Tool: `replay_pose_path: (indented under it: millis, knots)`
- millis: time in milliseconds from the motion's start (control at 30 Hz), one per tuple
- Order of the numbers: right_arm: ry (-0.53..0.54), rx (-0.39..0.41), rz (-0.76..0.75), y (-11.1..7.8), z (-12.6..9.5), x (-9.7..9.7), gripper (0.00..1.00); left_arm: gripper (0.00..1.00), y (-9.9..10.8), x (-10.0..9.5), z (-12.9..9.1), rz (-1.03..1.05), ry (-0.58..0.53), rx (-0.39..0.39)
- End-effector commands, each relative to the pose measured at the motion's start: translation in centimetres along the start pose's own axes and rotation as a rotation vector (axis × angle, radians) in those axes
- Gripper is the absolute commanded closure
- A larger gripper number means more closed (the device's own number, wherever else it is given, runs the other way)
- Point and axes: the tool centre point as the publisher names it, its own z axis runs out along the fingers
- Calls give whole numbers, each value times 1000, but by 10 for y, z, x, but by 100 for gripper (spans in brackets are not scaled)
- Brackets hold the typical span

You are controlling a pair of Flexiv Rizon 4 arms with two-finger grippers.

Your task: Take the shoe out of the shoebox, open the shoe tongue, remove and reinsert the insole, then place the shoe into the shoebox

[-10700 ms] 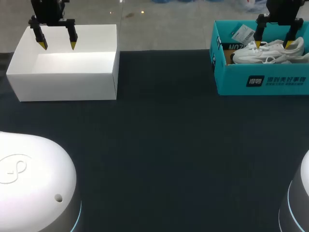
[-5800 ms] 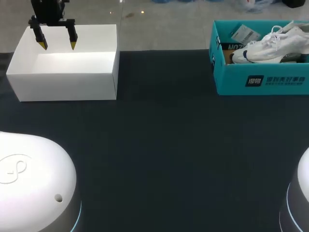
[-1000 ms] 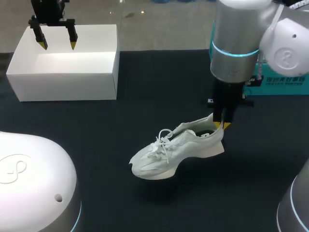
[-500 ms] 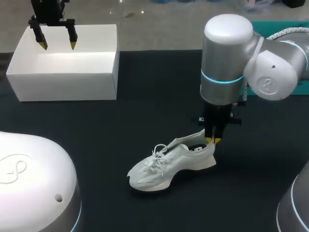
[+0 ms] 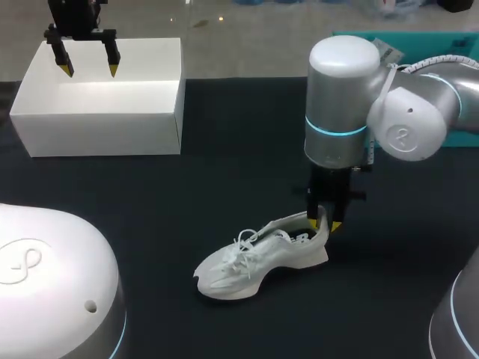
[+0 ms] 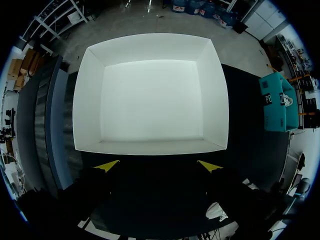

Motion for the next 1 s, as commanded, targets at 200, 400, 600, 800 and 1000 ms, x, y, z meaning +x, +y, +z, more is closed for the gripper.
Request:
replay_pose_path:
  millis: [200,400,600,800,1000]
  knots:
    - [49,-7,-28,-13,-28,-2,0,0,0,0,0,0,0,0]
    - [104,-30,-81,-21,-53,-3,0,0,0,0,0,0,0,0]
    - [131,-50,-142,-28,-79,-4,0,0,0,0,0,0,0,0]
    - [152,-67,-167,-27,-100,-11,0,0,0,0,0,0,0,0]
    - [115,-61,-92,-24,-105,-15,0,0,0,0,0,0,0,0]
